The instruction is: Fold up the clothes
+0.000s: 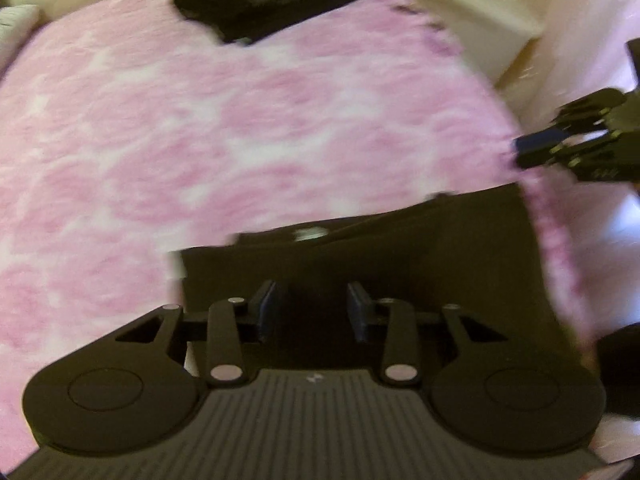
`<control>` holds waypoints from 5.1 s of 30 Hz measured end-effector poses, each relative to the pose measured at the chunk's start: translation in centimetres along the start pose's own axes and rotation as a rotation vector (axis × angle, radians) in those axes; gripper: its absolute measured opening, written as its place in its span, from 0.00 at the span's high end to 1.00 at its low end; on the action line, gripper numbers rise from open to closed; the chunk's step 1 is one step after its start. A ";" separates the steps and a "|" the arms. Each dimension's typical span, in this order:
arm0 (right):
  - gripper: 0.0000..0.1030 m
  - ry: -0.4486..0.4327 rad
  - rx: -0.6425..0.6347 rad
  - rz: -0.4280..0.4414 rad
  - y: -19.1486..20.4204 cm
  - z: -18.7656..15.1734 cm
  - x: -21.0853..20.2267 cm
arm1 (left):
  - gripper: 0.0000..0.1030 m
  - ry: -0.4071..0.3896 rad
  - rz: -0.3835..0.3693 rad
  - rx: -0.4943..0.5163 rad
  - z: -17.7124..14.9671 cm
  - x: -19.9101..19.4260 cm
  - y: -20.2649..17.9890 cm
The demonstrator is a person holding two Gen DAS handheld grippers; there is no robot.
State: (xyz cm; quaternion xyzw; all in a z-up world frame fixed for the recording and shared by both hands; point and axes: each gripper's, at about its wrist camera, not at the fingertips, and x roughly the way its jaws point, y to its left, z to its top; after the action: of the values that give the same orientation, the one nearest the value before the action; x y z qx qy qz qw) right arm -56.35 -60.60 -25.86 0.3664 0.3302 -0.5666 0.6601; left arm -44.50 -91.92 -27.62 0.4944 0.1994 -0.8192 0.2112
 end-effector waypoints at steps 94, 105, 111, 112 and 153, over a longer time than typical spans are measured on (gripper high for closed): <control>0.15 0.079 -0.024 -0.118 21.9 -5.0 -20.9 | 0.01 -0.110 0.473 -0.240 -20.4 -21.8 -16.1; 0.15 0.089 -0.016 -0.117 22.3 -5.4 -19.2 | 0.01 -0.139 0.485 -0.002 -21.6 -19.4 -15.3; 0.18 0.028 -0.376 -0.223 24.6 -8.5 -16.4 | 0.09 -0.073 0.498 0.421 -22.4 -11.9 -14.5; 0.20 0.022 -0.446 -0.232 25.0 -9.3 -15.4 | 0.09 -0.059 0.505 0.491 -22.7 -10.2 -14.2; 0.84 -0.025 -0.862 -0.479 24.0 -14.5 4.2 | 0.89 -0.003 0.556 1.087 -21.4 2.2 -7.2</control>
State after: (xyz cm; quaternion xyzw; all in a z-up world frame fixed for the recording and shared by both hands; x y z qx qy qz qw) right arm -32.27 -48.10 -34.21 -0.0328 0.6015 -0.5186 0.6068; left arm -33.81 -74.75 -38.03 0.5639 -0.3840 -0.7186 0.1349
